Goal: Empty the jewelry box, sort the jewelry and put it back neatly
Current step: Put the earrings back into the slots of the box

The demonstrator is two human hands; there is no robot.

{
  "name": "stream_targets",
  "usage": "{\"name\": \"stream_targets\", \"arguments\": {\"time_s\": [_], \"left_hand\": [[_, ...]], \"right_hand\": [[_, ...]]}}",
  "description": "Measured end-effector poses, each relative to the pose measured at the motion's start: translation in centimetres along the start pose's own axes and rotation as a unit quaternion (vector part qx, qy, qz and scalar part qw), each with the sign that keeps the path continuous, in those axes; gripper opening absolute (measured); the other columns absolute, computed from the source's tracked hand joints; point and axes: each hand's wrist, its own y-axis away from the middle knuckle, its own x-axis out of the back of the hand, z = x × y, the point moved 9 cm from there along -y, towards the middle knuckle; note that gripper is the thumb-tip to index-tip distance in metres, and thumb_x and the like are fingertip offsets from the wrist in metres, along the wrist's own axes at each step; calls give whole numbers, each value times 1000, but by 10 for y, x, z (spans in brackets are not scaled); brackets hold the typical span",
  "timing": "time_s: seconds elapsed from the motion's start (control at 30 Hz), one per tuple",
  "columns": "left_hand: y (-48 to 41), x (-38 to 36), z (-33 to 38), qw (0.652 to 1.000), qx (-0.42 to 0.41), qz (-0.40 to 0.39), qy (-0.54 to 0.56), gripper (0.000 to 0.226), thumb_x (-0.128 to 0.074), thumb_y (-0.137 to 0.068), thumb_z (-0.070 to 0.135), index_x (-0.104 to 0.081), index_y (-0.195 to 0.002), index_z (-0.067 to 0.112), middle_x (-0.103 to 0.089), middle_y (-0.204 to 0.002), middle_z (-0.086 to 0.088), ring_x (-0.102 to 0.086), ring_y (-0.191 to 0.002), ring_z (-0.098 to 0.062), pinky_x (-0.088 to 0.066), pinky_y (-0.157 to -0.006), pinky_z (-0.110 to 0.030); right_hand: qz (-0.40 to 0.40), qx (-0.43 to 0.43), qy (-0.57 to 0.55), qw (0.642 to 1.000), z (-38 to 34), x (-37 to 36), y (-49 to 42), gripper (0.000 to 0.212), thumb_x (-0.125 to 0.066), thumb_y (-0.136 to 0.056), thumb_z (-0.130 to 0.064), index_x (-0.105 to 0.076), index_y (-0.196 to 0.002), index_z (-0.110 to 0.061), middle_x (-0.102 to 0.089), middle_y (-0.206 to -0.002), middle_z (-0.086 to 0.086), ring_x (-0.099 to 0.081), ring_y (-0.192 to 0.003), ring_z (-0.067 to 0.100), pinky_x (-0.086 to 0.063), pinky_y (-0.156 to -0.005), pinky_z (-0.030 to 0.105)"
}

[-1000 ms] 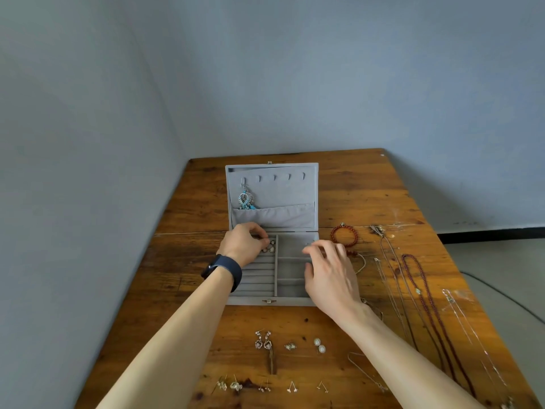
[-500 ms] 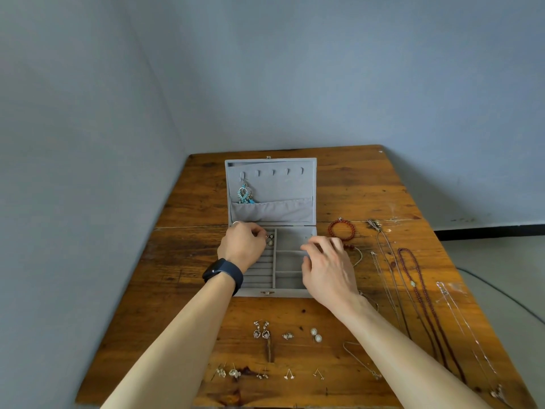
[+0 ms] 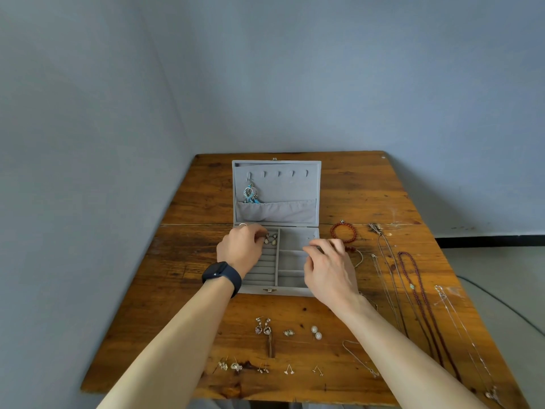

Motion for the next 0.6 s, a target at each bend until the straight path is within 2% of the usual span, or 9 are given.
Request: {"name": "stream_targets", "arguments": {"time_s": [0.13, 0.4, 0.6], "left_hand": [[0, -1, 0, 1000, -1, -1, -1, 20, -58, -99, 29, -74, -111, 29, -70, -113, 2, -66, -98, -20, -58, -75, -37], [-3, -2, 4, 1000, -14, -9, -19, 21, -56, -99, 25, -73, -111, 26, -69, -114, 0, -66, -98, -22, -58, -76, -36], [1, -3, 6, 999, -27, -11, -29, 25, -55, -98, 23, -74, -113, 25, -68, -118, 2, -65, -100, -20, -55, -74, -31]], "right_hand": [[-1, 1, 1, 1000, 0, -1, 0, 31, -60, -91, -22, -72, -120, -17, -64, -125, -2, -50, -113, 21, -49, -94, 34], [4, -2, -11, 1000, 0, 0, 0, 30, -61, -90, -20, -72, -118, -15, -64, -123, -1, -50, -112, 22, -51, -92, 34], [5, -2, -9, 1000, 0, -2, 0, 31, -61, -91, -20, -72, -119, -15, -64, -124, -1, -49, -112, 22, -50, -92, 34]]}}
